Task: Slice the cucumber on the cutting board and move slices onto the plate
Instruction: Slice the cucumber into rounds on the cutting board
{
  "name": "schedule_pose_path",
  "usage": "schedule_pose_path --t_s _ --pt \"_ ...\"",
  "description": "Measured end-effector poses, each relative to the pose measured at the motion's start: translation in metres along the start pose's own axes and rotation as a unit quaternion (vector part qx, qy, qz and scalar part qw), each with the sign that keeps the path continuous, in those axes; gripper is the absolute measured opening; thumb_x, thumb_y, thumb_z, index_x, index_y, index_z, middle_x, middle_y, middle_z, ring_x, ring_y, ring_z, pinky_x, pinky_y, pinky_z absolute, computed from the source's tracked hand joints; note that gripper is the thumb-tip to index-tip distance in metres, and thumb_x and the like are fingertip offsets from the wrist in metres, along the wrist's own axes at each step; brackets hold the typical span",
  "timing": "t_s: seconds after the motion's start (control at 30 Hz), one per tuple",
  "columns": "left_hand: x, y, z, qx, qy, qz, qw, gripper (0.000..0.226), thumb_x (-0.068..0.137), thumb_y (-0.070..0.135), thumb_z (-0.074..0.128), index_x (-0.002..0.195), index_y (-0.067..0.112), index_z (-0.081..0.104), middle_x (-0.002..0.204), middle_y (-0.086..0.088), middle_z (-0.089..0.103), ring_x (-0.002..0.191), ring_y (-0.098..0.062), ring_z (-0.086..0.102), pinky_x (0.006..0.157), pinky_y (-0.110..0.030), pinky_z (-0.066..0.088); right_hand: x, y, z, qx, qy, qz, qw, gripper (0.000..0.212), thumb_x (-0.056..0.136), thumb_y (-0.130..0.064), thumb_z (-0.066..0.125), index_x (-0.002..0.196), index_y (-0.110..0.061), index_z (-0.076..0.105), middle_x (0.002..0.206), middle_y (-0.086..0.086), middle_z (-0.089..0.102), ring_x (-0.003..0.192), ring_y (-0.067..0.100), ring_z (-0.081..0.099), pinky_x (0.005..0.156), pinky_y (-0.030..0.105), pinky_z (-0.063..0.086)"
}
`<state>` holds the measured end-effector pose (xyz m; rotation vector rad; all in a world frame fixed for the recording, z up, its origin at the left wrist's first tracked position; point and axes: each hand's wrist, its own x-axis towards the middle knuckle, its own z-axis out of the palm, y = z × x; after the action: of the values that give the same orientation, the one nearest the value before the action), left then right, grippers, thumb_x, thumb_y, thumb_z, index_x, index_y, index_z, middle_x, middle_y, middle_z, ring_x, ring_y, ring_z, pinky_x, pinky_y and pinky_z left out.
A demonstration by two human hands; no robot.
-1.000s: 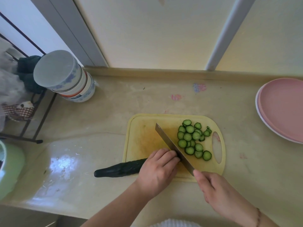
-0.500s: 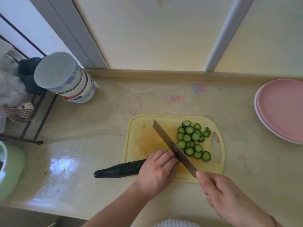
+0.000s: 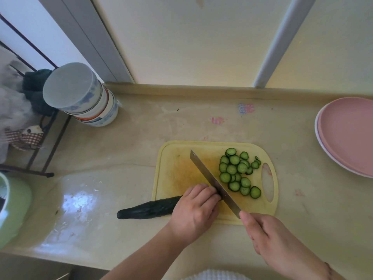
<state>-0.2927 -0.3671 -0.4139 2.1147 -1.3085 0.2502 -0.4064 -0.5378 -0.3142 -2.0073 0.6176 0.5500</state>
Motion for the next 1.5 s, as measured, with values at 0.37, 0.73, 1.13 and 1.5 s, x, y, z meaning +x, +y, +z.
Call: schedule_pose_path --t_s 0.37,0.73,1.13,1.5 --pt "0.001 0.002 -0.002 -0.007 -0.004 -0.013 1.0 0.012 0.093 0.012 0.069 0.101 0.006 0.075 0.106 -0.006 0.068 0.098 -0.026 0.064 0.083 -0.036 0.055 0.013 0.008 0.006 -0.012 0.02 -0.007 1.0 0.059 0.083 -0.071 0.028 0.063 -0.017 0.038 0.05 -0.003 0.036 0.046 0.007 0.034 0.052 0.029 0.034" --pt "0.001 0.0 -0.001 -0.018 0.01 -0.014 1.0 0.007 0.094 0.012 0.069 0.097 0.008 0.074 0.105 -0.003 0.067 0.097 -0.025 0.063 0.082 -0.035 0.055 -0.005 -0.004 -0.001 0.006 0.021 -0.005 1.0 0.06 0.078 -0.074 0.029 0.062 -0.017 0.036 0.05 -0.004 0.035 0.046 0.007 0.032 0.053 0.028 0.031" --pt "0.0 0.001 0.0 -0.012 0.009 -0.009 1.0 0.009 0.095 0.013 0.067 0.097 0.007 0.074 0.105 -0.003 0.068 0.097 -0.024 0.064 0.078 -0.037 0.056 0.01 -0.001 0.004 -0.012 0.005 -0.003 1.0 0.059 0.081 -0.073 0.026 0.063 -0.017 0.036 0.051 -0.004 0.035 0.048 0.009 0.034 0.053 0.033 0.035" --pt "0.003 0.002 -0.004 -0.026 0.009 -0.024 0.999 0.012 0.097 0.013 0.064 0.094 0.007 0.074 0.102 -0.004 0.068 0.096 -0.023 0.063 0.083 -0.033 0.055 0.015 0.003 0.004 -0.007 0.019 0.001 1.0 0.061 0.081 -0.075 0.027 0.063 -0.018 0.038 0.051 -0.003 0.034 0.045 0.011 0.032 0.051 0.03 0.033"
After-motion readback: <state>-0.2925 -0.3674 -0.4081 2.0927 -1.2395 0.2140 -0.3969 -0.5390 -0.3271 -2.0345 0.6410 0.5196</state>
